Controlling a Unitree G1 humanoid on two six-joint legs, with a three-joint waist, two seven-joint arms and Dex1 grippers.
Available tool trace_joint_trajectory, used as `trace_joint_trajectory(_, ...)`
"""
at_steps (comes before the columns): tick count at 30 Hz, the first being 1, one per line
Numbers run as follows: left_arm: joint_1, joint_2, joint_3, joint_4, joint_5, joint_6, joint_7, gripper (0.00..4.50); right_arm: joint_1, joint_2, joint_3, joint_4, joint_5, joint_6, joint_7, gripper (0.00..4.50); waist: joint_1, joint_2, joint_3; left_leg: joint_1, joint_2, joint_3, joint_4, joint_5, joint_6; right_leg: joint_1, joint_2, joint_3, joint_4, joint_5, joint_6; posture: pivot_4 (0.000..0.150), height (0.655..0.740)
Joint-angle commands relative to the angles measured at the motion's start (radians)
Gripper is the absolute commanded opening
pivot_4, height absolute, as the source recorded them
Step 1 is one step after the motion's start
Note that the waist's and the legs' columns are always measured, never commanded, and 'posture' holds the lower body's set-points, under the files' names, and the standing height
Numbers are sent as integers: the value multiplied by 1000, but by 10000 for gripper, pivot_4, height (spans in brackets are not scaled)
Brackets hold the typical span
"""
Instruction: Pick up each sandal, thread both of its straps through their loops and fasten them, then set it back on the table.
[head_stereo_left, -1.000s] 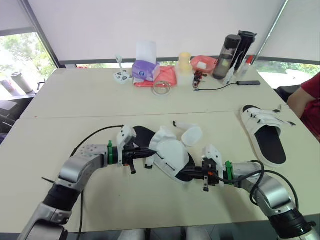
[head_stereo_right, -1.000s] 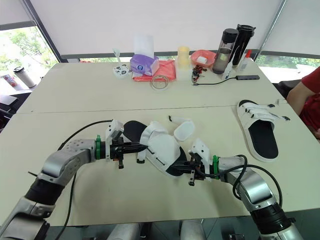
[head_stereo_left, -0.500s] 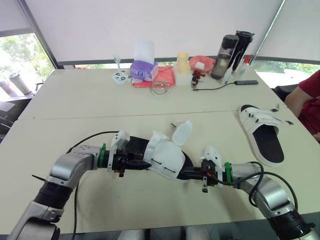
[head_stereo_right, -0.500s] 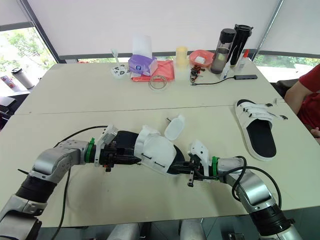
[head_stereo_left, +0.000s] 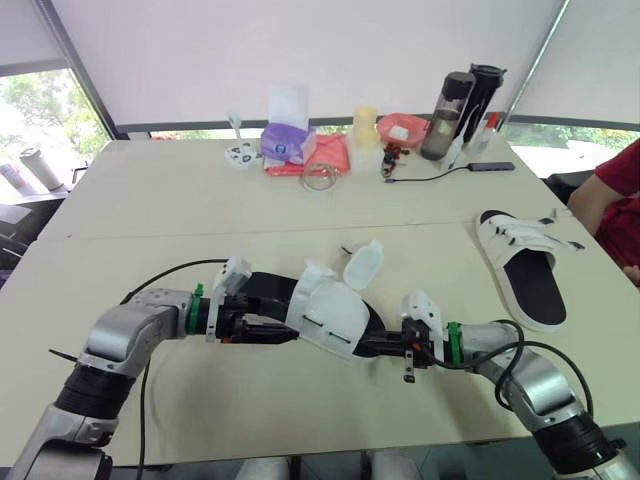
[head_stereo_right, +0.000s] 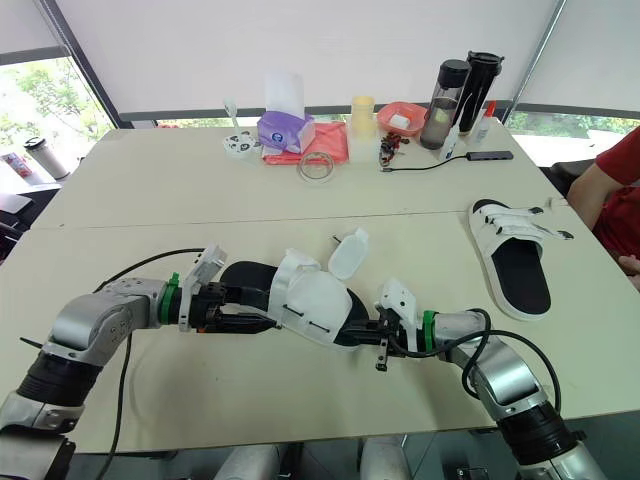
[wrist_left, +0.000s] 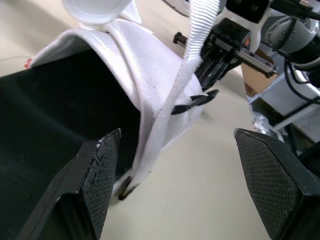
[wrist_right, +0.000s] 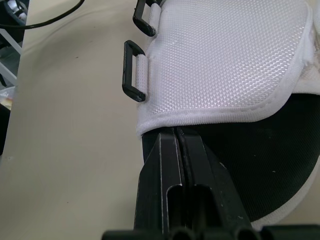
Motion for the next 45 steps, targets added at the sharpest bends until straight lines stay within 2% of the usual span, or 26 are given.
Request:
trace_joint_trajectory(1, 1, -1, 20, -25, -16, -13, -17, 32240, 3, -11, -5, 54, -48, 14, -31, 0, 0, 0, 0, 0, 0, 0, 0, 0, 0, 0, 0, 0, 0, 0, 0, 1500, 7400)
trace_joint_trajectory(3, 2, -8, 10, -21, -12, -23, -26, 24857, 3, -8, -4, 56, -49, 14, -33, 0, 0, 0, 0, 0, 0, 0, 0, 0, 0, 0, 0, 0, 0, 0, 0, 1500, 7400)
trace_joint_trajectory(4, 2, -13, 6, -20, -10, -27, -28, 19021, 3, -7, -3, 56, -50, 13, -33, 0, 0, 0, 0, 0, 0, 0, 0, 0, 0, 0, 0, 0, 0, 0, 0, 1500, 7400)
trace_joint_trajectory(5, 0, -22, 8, -17, -11, -30, -24, 15458, 5, -7, -4, 55, -49, 14, -34, 0, 0, 0, 0, 0, 0, 0, 0, 0, 0, 0, 0, 0, 0, 0, 0, 1500, 7400)
trace_joint_trajectory(8, -5, -28, 14, -14, -13, -31, -20, 1081, 9, -8, -6, 53, -47, 14, -35, 0, 0, 0, 0, 0, 0, 0, 0, 0, 0, 0, 0, 0, 0, 0, 0, 1500, 7400)
trace_joint_trajectory(12, -8, -16, 28, -27, -39, -2, -29, 382, 13, -8, -7, 56, -48, 13, -37, 0, 1, 0, 0, 0, 0, 0, 0, 0, 1, 0, 0, 0, 0, 0, 0, 1500, 7400)
trace_joint_trajectory(23, -105, -7, 155, -43, -224, 226, -16, 382, 14, -6, -4, 65, -53, 8, -40, 0, -5, -1, 1, 0, 1, 0, 0, 1, 1, 0, 1, 0, 0, 0, 0, 1500, 7400)
trace_joint_trajectory(28, -78, 20, 132, -57, -199, 217, -24, 382, 14, -9, -2, 67, -54, 5, -39, 0, -3, 0, 0, 1, 0, 0, 0, 1, 1, 0, 1, 0, 0, 0, 0, 1500, 7400)
trace_joint_trajectory(31, -55, 23, 117, -67, -191, 205, -24, 9055, 13, -9, -1, 69, -55, 4, -39, 0, -1, -1, 0, 2, 0, 1, 0, 0, 0, 2, 0, 0, -1, 0, 0, 1500, 7400)
trace_joint_trajectory(34, -60, -2, 129, -65, -203, 207, 10, 23028, 14, -10, -1, 69, -56, 3, -39, 0, 2, -2, 0, 2, 1, 0, 0, -1, -1, 2, 0, 0, -1, 0, 0, 1500, 7400)
trace_joint_trajectory(38, -69, -20, 132, -68, -214, 211, 30, 44342, 13, -11, -1, 71, -57, 2, -38, 0, 0, -2, 0, 2, 1, 0, 0, -1, -1, 2, 0, 0, -1, 0, -1, 1500, 7400)
trace_joint_trajectory(41, -104, -54, 144, -55, -236, 237, 70, 44832, 9, -9, 2, 75, -59, 2, -39, 0, 1, -3, 0, 2, 1, 0, 0, -1, -1, 2, 0, 0, -1, 0, -1, 1500, 7400)
trace_joint_trajectory(45, -106, -51, 133, -57, -234, 234, 60, 44832, 13, -9, -1, 72, -57, 3, -42, 0, 0, -2, 0, 2, 1, 0, 0, -1, -1, 2, 0, 0, -1, 0, -1, 1500, 7400)
